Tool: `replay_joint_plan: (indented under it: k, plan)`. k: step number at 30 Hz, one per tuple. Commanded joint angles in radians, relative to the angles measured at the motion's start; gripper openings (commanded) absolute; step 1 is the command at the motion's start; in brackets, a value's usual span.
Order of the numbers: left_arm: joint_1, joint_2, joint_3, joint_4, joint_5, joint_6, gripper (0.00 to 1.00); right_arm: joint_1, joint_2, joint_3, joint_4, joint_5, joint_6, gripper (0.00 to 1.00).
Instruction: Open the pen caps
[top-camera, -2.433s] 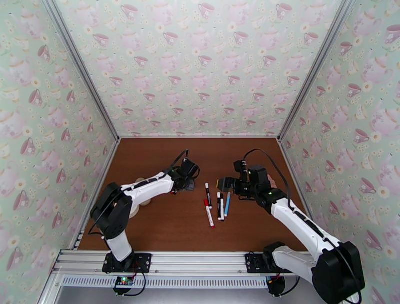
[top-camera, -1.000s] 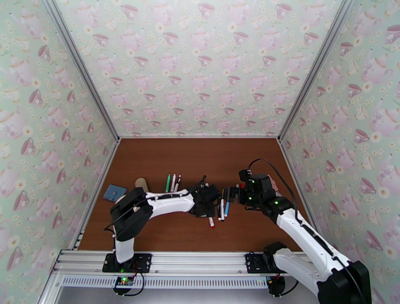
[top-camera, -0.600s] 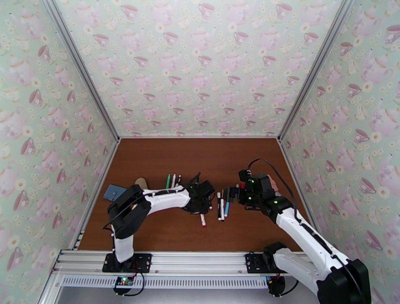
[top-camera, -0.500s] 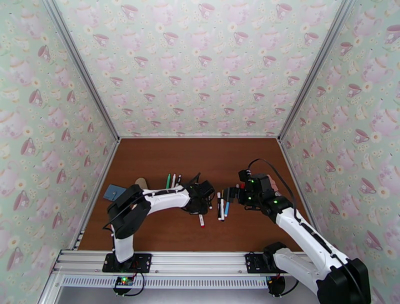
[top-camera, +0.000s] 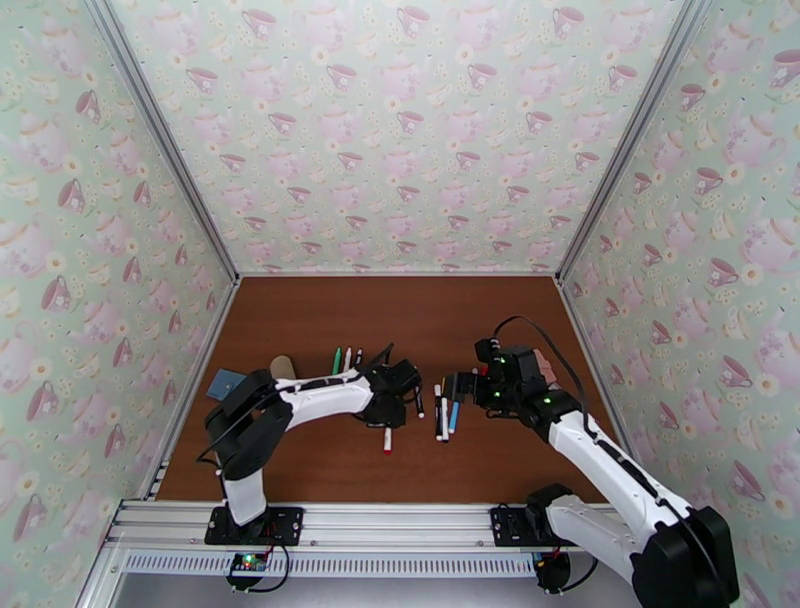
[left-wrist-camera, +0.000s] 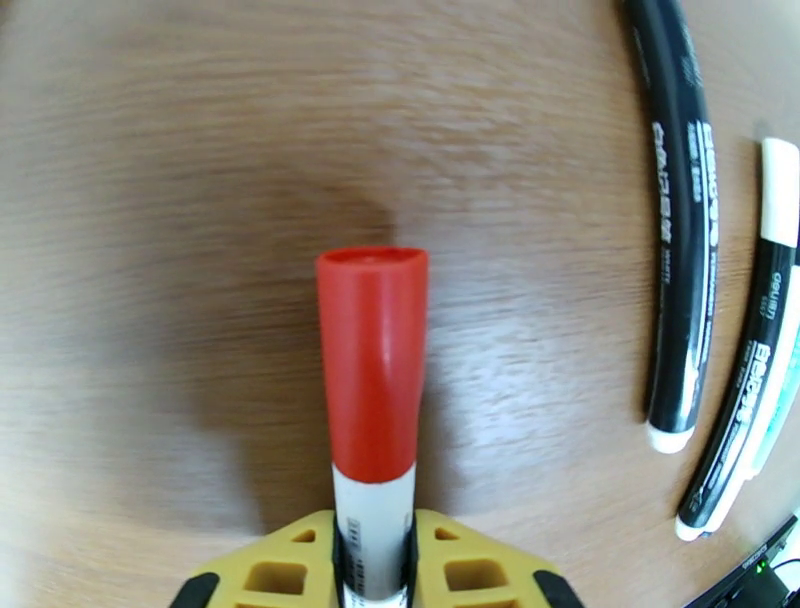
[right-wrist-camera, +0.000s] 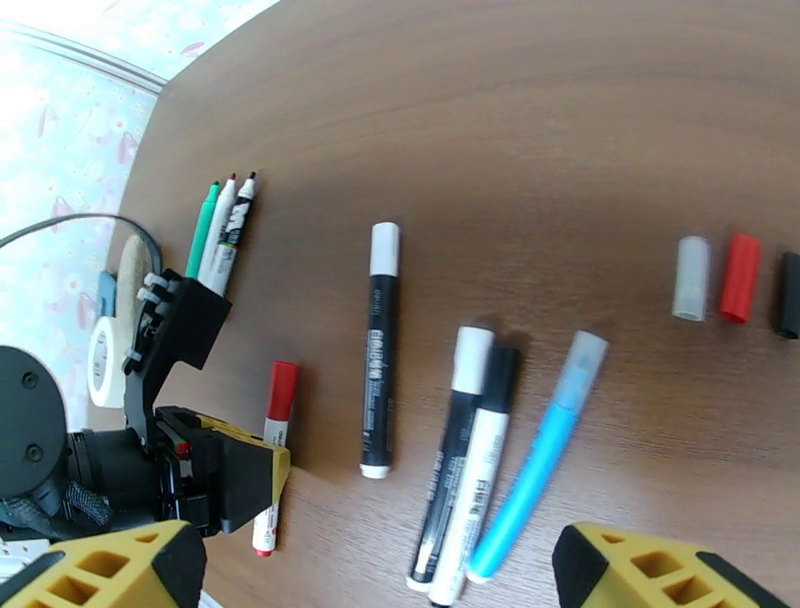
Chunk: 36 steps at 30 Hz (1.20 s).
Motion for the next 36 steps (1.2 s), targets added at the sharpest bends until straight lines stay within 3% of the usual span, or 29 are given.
replay_joint_plan:
  k: [1,6,13,25,36]
  plan:
    - [0.02,-0.112,-0.054,0.133,0.029,0.083,0.16,0.005,0.021,-0.008,0.141,-0.082,0.127,0.93]
    - [0.02,-0.221,-0.158,0.27,0.027,0.155,0.16,0.01,0.092,-0.018,0.276,-0.156,0.296,0.79]
    - [0.022,-0.319,-0.238,0.413,0.128,0.234,0.16,0.093,0.182,0.036,0.324,-0.161,0.328,0.6]
    - [0.023,-0.354,-0.258,0.488,0.345,0.345,0.16,0.153,0.284,0.107,0.348,-0.201,0.316,0.57]
    - [0.026,-0.348,-0.227,0.483,0.404,0.357,0.16,0.195,0.314,0.133,0.333,-0.189,0.305,0.47]
